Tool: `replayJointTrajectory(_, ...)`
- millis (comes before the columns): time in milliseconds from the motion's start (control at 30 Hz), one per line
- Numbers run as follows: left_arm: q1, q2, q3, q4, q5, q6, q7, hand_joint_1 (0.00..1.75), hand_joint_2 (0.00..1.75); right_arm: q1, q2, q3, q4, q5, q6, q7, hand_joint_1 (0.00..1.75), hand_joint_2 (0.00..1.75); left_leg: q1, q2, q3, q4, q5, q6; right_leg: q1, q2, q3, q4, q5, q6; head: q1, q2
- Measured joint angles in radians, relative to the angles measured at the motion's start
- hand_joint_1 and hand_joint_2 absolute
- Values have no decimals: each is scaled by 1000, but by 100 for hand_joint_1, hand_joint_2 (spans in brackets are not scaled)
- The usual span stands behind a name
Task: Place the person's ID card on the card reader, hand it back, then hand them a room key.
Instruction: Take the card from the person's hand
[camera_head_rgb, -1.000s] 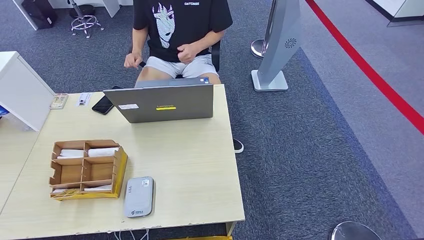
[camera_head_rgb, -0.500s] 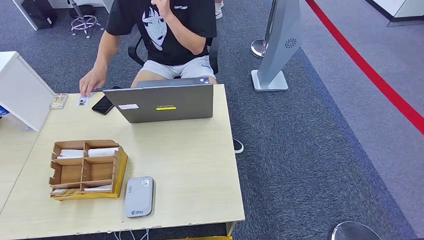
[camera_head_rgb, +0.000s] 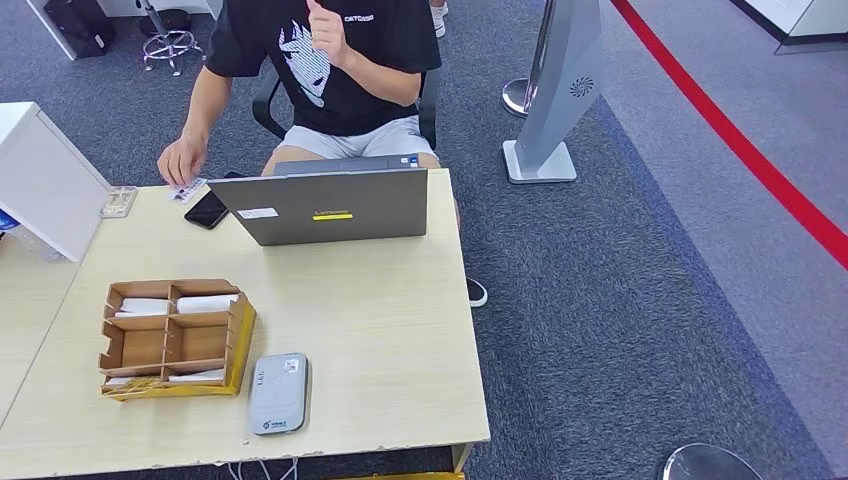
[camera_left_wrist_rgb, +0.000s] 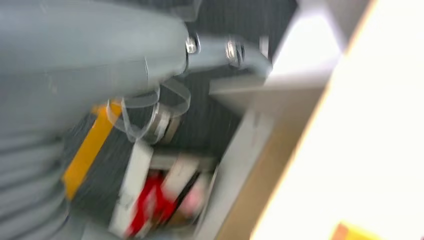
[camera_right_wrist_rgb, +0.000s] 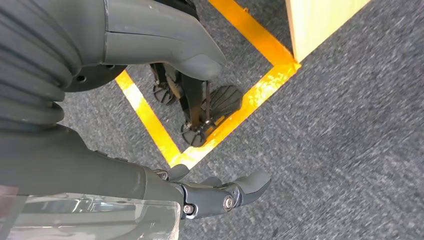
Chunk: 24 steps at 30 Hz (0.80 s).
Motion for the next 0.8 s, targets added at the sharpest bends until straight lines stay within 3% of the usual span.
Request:
replayJointTrajectory(200,-41,59,113,3,69,23,-20,0,175,-1,-1,-7,-2,17,0,16,0,175,0,0,1,0,0,0,0,0,0,0,0,0,0,0)
replayJointTrajectory(533,-70,110,180,-100,217,-1,-22,0,175,-3,-2,-8,-4,38,6,18,0,175,0,0,0,0,0,0,0,0,0,0,0,0,-1,0)
replayJointTrajectory(700,-68,68,189,-330,201,-35,-22,0,175,-3,-2,-17,-5,43,11,18,0,175,-1,0,0,0,0,0,-1,-1,0,0,0,0,-1,0)
replayJointTrajectory(800,-29,4,150,-546,166,62,-23,0,175,-3,-2,-25,-6,41,14,18,0,175,-1,1,1,1,0,0,-1,1,0,0,0,0,-1,0)
